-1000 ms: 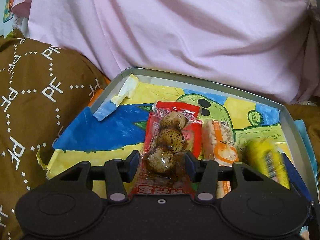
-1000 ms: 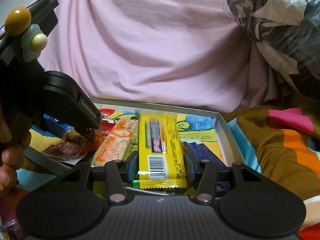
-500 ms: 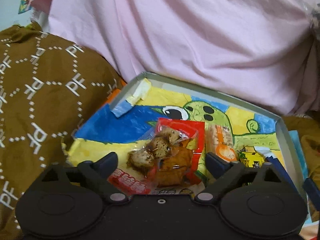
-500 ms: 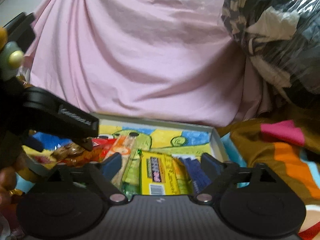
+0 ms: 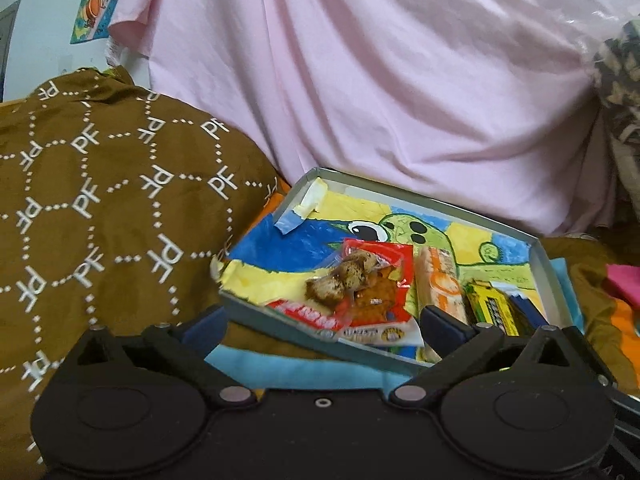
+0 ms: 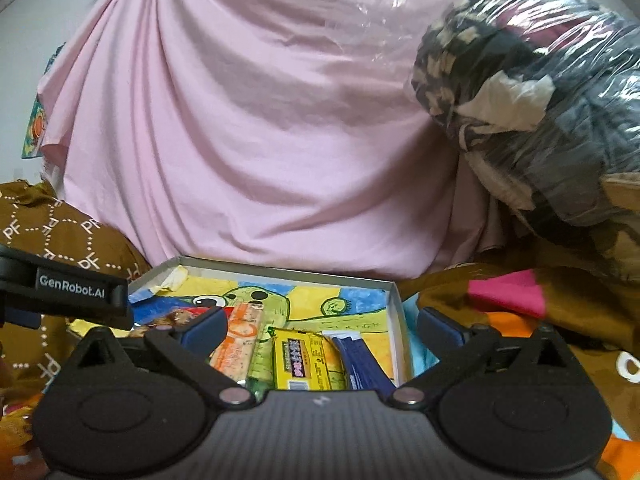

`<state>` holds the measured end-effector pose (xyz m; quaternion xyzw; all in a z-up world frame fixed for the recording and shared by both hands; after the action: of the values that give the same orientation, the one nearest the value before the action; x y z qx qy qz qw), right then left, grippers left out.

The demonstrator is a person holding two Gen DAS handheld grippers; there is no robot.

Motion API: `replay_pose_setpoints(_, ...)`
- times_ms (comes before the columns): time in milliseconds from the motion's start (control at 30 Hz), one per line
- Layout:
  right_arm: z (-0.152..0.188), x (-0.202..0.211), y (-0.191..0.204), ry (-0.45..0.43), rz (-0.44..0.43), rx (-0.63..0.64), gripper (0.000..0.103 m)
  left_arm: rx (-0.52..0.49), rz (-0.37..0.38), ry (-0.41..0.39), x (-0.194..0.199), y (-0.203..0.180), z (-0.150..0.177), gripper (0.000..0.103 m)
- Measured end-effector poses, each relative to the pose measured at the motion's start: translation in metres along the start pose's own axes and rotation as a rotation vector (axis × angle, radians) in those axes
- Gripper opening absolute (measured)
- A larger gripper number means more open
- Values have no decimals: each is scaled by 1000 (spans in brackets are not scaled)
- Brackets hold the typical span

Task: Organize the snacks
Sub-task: 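Lower the quail-egg pack into the tray with the left tool while the right tool lowers the wafer bar, then open both tools and withdraw them back toward the remaining snacks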

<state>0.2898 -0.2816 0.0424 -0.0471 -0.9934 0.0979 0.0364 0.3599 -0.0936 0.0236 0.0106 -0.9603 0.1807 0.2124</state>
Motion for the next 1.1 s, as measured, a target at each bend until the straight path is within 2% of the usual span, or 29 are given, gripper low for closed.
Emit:
replay_pose_setpoints(467, 11, 75, -2, 109, -49, -38, 103, -56, -7, 13, 79, 31, 33, 102)
replay_pose_setpoints(800, 21, 126, 11, 150, -75, 49, 103, -137, -20, 20, 119, 55, 65, 102)
replay_pose_setpoints(1100, 53, 155, 38, 304, -149, 62, 103, -198, -27, 70, 141, 72, 97, 102)
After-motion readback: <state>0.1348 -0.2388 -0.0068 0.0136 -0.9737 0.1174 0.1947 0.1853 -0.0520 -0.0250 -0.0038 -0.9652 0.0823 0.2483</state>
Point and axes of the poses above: each gripper's, at about its wrist camera, not at the fingertips, and x roughly against the way its jaws point, y to its left, z to its underside, the point moved 9 cm from there along -x, roughly the way its jaws point, and after that the axes turned 6 degrees about x, right-handed, at the moved point
